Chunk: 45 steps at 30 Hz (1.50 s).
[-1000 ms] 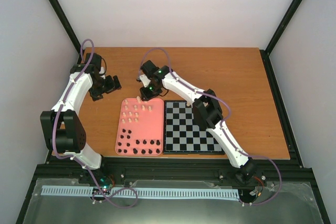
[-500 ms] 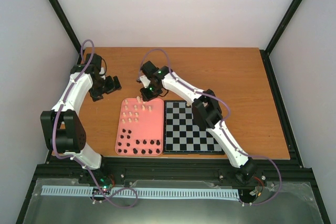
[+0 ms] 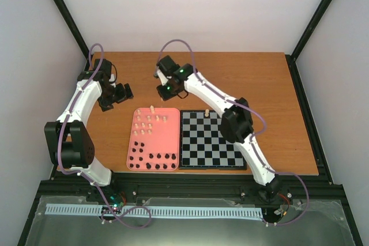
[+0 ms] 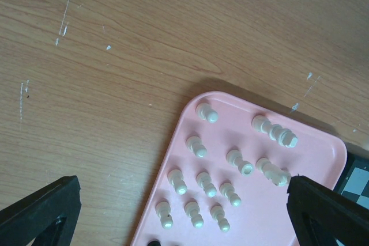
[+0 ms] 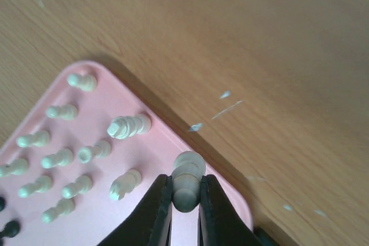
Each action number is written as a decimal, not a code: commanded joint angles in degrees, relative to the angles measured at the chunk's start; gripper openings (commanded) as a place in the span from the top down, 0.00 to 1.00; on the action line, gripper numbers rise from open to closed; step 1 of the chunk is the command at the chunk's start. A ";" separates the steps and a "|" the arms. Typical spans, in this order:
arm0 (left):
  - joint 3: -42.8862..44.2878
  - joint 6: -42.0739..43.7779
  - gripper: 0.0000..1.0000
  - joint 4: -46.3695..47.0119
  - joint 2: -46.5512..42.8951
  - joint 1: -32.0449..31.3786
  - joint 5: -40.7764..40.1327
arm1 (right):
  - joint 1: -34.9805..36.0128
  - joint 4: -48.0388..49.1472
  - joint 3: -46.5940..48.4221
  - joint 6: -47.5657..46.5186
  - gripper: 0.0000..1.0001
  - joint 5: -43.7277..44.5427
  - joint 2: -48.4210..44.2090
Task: Set up the chess pieces on the board
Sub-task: Pick up the chess piece from the storage box, then place the chess piece on the chessboard.
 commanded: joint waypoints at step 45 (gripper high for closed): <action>0.74 -0.08 0.00 0.16 0.55 -0.11 0.30 | -19.38 10.04 -56.94 3.06 0.97 11.57 -33.91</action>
